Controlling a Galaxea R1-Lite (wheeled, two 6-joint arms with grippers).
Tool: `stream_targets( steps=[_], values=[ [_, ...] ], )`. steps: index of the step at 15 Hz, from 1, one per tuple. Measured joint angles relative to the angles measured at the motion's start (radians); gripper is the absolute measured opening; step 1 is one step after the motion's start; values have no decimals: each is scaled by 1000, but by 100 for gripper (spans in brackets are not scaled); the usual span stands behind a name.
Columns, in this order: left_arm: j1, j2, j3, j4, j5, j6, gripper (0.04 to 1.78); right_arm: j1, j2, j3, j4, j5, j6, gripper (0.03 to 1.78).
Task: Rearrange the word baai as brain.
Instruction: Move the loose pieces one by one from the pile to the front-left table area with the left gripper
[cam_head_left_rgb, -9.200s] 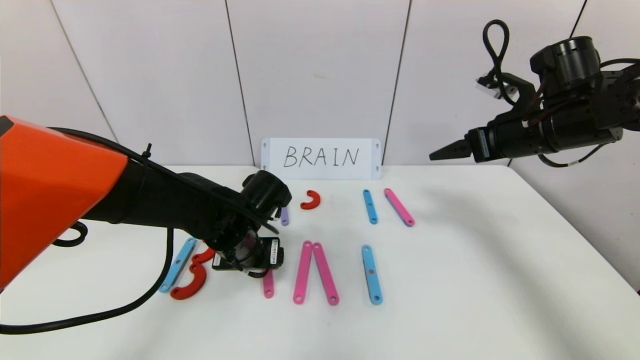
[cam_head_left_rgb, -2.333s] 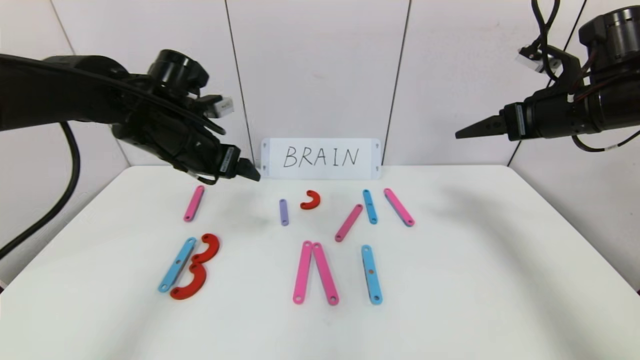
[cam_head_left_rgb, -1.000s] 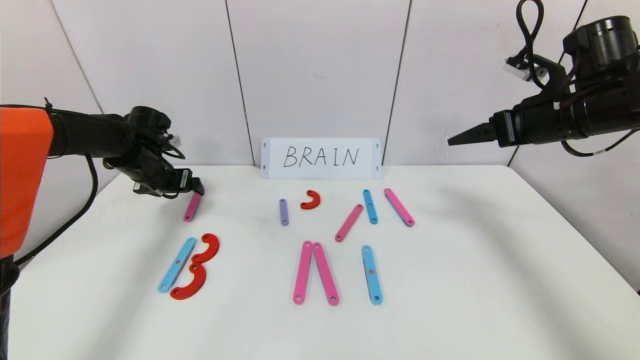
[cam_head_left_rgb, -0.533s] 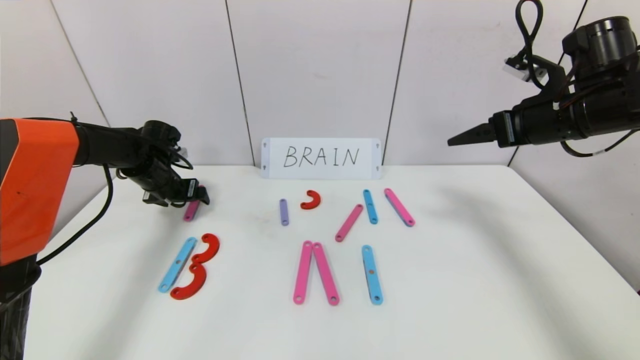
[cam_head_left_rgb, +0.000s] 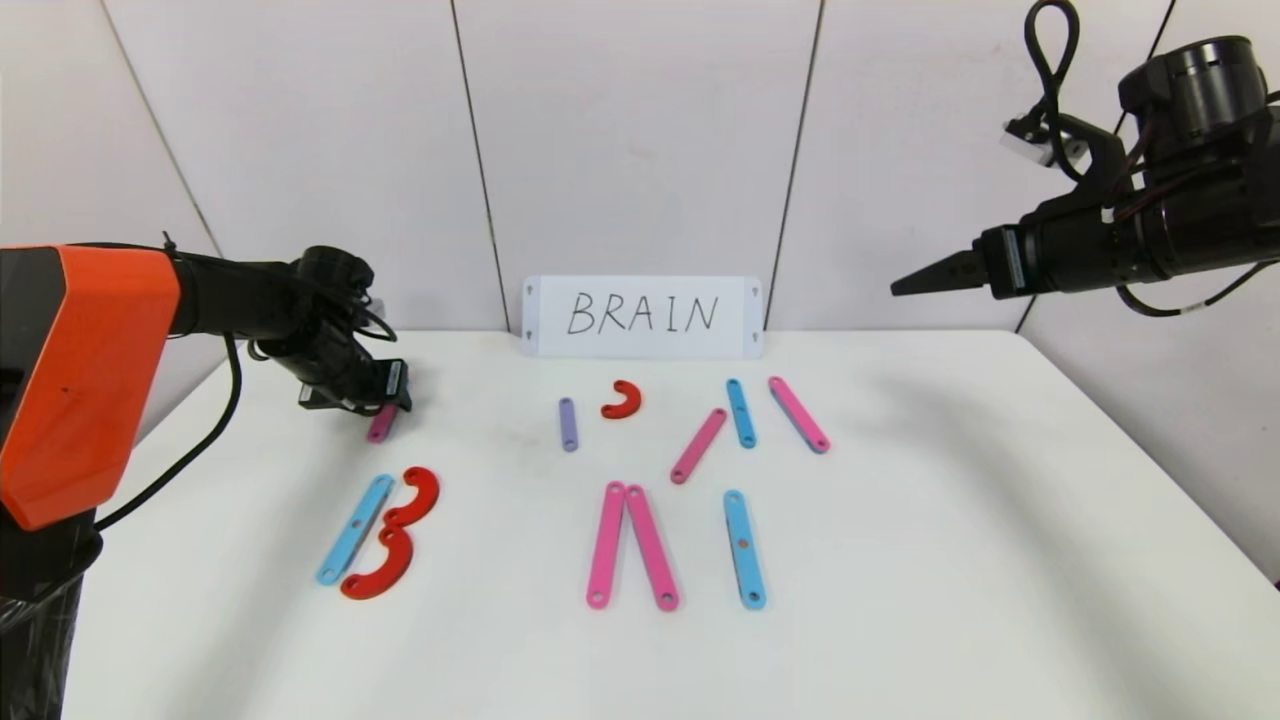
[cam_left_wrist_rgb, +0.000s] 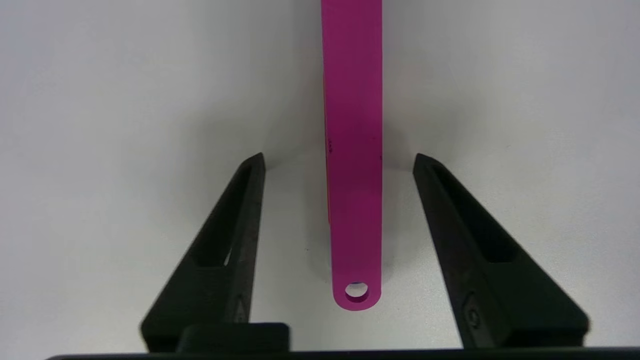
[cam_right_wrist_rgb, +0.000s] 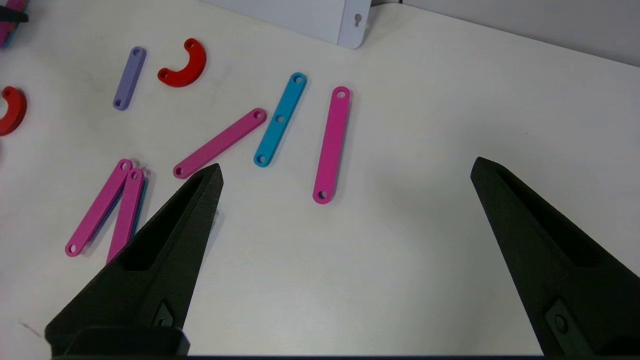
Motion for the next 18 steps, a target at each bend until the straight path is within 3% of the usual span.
stream_targets(
  steps=[2, 4, 12, 18],
  values=[
    [-1, 3, -3, 1, 0, -1, 59, 1, -1, 0, 1, -1, 0, 174],
    [-1, 4, -4, 3, 0, -1, 34, 3, -2, 1, 1, 0, 0, 174],
    [-26, -73, 9, 45, -1, -52, 30, 2, -5, 1, 0, 1, 0, 174],
    [-170, -295, 54, 202, 16, -176, 30, 3, -10, 0, 0, 1, 0, 174]
  ],
)
